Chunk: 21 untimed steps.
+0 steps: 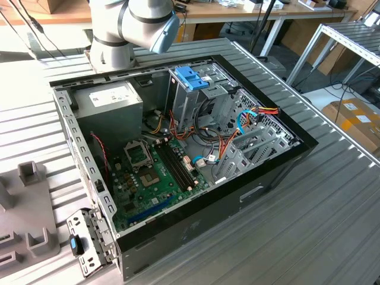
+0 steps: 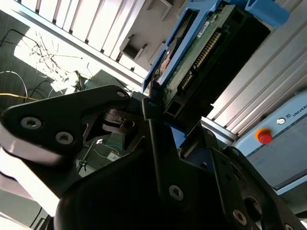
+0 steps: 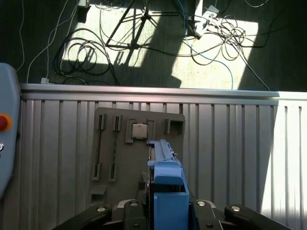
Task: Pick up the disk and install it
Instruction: 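Pick up the disk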
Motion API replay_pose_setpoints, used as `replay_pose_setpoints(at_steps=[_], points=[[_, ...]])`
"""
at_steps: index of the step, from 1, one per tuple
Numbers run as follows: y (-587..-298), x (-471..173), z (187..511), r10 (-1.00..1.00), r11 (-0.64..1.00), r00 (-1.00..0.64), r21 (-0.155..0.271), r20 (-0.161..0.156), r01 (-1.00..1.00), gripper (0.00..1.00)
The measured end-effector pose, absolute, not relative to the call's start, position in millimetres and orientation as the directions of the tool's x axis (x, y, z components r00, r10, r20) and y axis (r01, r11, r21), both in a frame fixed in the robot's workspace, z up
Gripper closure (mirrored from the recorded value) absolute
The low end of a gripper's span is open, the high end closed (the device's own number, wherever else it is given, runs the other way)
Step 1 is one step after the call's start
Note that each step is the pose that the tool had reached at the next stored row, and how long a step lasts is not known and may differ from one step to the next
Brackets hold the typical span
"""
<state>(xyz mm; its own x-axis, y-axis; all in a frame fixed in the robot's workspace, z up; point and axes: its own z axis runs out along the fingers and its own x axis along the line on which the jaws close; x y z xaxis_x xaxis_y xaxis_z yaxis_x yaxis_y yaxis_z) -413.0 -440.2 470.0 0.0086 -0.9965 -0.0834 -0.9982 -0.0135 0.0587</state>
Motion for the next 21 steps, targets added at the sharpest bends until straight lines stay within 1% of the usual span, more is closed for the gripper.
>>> replay_pose_setpoints(at_steps=[21], points=[[-440.1, -413.0, 482.8, -0.996, -0.014, 0.009, 0.059, -0.083, -0.998, 0.63]])
